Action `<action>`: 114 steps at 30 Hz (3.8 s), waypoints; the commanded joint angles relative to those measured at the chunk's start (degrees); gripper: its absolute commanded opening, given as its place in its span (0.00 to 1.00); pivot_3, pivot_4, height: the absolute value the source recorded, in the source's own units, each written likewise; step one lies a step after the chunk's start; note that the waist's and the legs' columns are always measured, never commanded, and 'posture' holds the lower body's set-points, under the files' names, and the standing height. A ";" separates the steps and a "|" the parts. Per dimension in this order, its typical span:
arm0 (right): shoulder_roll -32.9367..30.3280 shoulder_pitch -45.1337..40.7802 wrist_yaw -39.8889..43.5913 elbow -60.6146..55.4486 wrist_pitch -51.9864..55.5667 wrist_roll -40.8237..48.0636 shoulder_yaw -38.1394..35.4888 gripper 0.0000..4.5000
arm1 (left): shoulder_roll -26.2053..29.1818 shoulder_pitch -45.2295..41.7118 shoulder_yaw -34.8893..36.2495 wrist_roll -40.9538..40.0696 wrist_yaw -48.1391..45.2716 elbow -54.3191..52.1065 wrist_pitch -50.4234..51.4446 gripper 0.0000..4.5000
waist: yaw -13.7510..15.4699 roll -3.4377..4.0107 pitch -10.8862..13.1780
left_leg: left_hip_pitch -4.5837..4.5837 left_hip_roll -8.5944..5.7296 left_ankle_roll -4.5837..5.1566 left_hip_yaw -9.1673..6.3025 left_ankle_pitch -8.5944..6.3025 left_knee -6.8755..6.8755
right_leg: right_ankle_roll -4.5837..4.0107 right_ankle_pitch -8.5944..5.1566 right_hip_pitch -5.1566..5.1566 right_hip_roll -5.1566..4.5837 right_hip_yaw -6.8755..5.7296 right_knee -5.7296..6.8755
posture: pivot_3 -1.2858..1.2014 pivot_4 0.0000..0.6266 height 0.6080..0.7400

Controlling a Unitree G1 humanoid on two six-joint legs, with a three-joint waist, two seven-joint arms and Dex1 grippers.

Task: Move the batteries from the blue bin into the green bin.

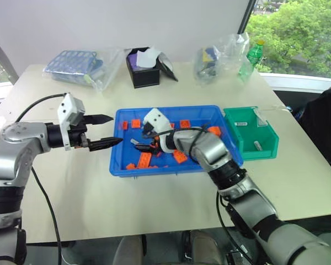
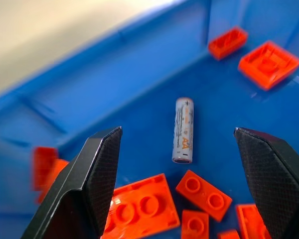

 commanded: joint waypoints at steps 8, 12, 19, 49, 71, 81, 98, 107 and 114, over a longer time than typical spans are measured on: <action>5.09 -6.23 2.91 19.18 -13.97 -4.98 -1.51 0.82 | 0.92 2.19 3.13 -2.01 1.89 -5.07 1.03 1.00 | -0.31 -0.01 0.00 | 0.09 0.04 0.00 -0.01 0.01 -0.07 | -0.17 0.12 0.00 0.08 0.00 0.07 | 0.52 0.24 0.82; 6.79 -6.11 4.36 20.94 -14.90 -5.81 -1.58 0.77 | 0.64 1.49 2.59 -2.09 2.24 -4.74 0.64 1.00 | -0.26 -0.01 0.00 | 0.09 0.04 -0.01 -0.01 0.01 -0.07 | -0.17 0.12 -0.01 0.07 0.00 0.06 | 0.52 0.24 0.82; 6.78 -6.14 4.51 18.75 -14.15 -6.39 -3.20 0.08 | 0.00 -0.78 1.04 -1.52 1.68 -2.85 -0.05 1.00 | -0.14 -0.01 0.00 | 0.09 0.03 -0.01 -0.01 0.01 -0.06 | -0.17 0.13 0.01 0.07 0.00 0.05 | 0.52 0.24 0.82; -29.73 23.02 -3.94 -31.65 20.23 6.28 -46.14 0.52 | -7.68 -7.14 -5.88 -0.32 -1.02 1.62 -1.32 1.00 | 0.07 0.03 0.02 | 0.06 0.10 -0.02 0.25 0.02 -0.06 | -0.24 0.13 0.26 0.01 -0.06 -0.47 | 0.52 0.24 0.82; -7.81 11.60 -13.37 -32.12 31.57 12.22 -24.71 0.75 | -5.75 -3.28 -4.19 -1.24 -0.38 -2.73 -0.59 1.00 | 1.15 0.15 0.10 | -0.08 0.05 -0.01 0.23 0.01 -0.02 | -0.53 0.34 0.11 0.02 -0.08 -0.80 | 0.52 0.24 0.82; -6.03 10.27 -12.78 -20.94 25.20 10.55 -20.55 0.75 | -5.37 -2.57 -3.33 -1.62 0.64 -4.43 0.09 1.00 | 1.12 0.17 0.12 | -0.04 0.08 0.00 0.23 0.02 -0.04 | -0.50 0.34 0.10 0.06 -0.09 -0.69 | 0.52 0.24 0.82; -5.58 5.45 -8.53 -3.82 11.48 4.56 -13.67 0.70 | -4.66 -2.62 -3.09 -2.47 1.60 -5.17 0.89 1.00 | 0.00 0.14 0.10 | 0.02 0.08 0.01 0.18 0.02 -0.04 | -0.49 0.33 0.16 0.07 -0.08 -0.54 | 0.52 0.24 0.82; -6.05 7.05 -6.72 -8.08 10.63 2.81 -10.93 0.01 | -4.67 -3.88 -3.50 -2.39 1.25 -4.38 0.92 1.00 | -0.05 0.05 0.04 | 0.04 0.08 0.00 0.15 0.03 -0.04 | -0.48 0.33 0.18 0.05 -0.07 -0.16 | 0.52 0.24 0.82; -8.56 5.11 -8.00 -16.98 16.95 5.79 -19.47 0.01 | -5.28 -5.42 -4.46 -1.89 0.68 -2.77 0.56 1.00 | 0.08 0.05 0.05 | 0.02 0.06 0.00 0.12 0.03 -0.03 | -0.49 0.32 0.15 0.03 -0.07 -0.06 | 0.52 0.24 0.82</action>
